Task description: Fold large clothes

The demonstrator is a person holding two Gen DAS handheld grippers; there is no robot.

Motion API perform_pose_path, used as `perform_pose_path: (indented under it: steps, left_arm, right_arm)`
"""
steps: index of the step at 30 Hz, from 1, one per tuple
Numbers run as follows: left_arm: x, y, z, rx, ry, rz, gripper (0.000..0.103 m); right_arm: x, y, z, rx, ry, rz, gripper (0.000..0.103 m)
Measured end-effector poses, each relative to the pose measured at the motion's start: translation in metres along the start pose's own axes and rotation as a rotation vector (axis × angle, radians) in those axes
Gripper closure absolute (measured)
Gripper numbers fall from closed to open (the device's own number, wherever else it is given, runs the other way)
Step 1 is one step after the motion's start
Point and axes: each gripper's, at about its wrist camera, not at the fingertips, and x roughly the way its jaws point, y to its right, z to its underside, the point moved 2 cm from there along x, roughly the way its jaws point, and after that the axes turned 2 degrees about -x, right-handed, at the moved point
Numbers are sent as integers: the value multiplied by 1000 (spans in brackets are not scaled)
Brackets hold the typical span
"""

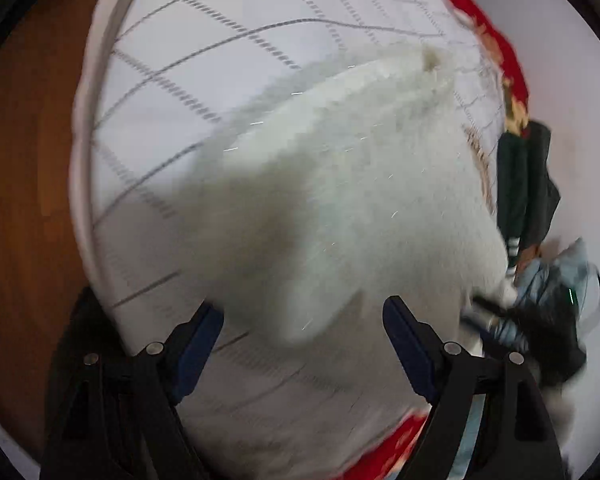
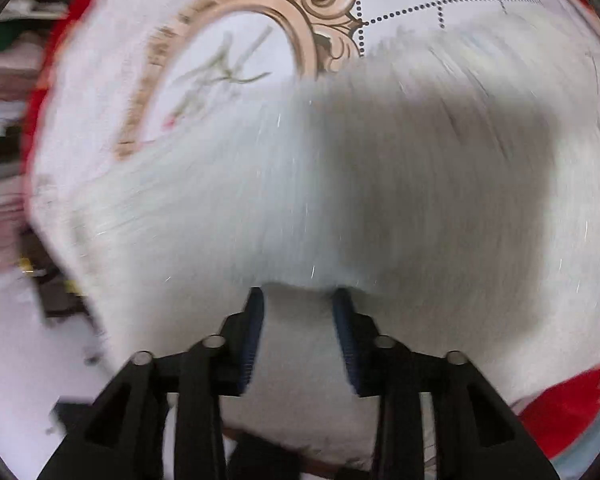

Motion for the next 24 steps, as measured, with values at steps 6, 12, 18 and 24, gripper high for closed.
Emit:
perform_pose_path:
  steps: [6, 12, 18, 24]
  left_arm:
    - [9, 30, -13, 35, 224, -121, 77]
    - [-42, 54, -58, 130, 389, -73, 91]
    - [-27, 28, -86, 114, 315, 3, 77]
    - [12, 24, -87, 67, 227, 99, 29]
  right_arm:
    - [-19, 31, 37, -34, 24, -55, 61]
    - [-14, 49, 38, -15, 29, -114, 61]
    - [-13, 16, -4, -11, 133, -154, 61]
    - [43, 7, -46, 38, -11, 19, 61]
